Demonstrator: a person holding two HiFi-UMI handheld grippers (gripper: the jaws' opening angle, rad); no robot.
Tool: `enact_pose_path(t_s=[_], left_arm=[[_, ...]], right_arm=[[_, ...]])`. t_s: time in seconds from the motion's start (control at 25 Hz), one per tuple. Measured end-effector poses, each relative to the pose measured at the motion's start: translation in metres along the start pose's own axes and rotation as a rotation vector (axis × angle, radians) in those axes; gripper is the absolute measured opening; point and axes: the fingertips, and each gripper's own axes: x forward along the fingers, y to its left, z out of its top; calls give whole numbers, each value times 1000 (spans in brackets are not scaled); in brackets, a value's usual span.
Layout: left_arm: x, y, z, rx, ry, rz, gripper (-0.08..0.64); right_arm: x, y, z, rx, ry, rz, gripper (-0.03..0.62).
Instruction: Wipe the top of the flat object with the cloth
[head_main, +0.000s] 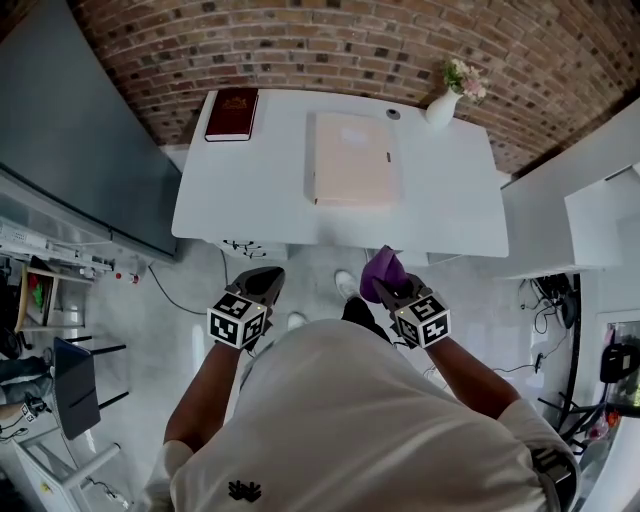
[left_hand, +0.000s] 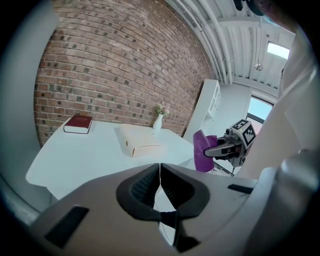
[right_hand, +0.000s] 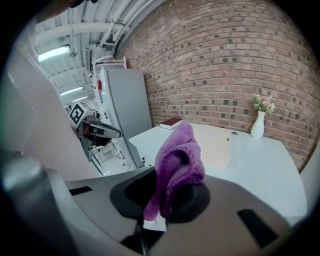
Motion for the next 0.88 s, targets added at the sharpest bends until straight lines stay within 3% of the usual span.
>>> enact_pose_path(t_s=[0.88], left_arm=[[-39, 12, -19, -20, -29, 64, 25]], right_arm=[[15, 37, 9, -74, -8, 53, 75]])
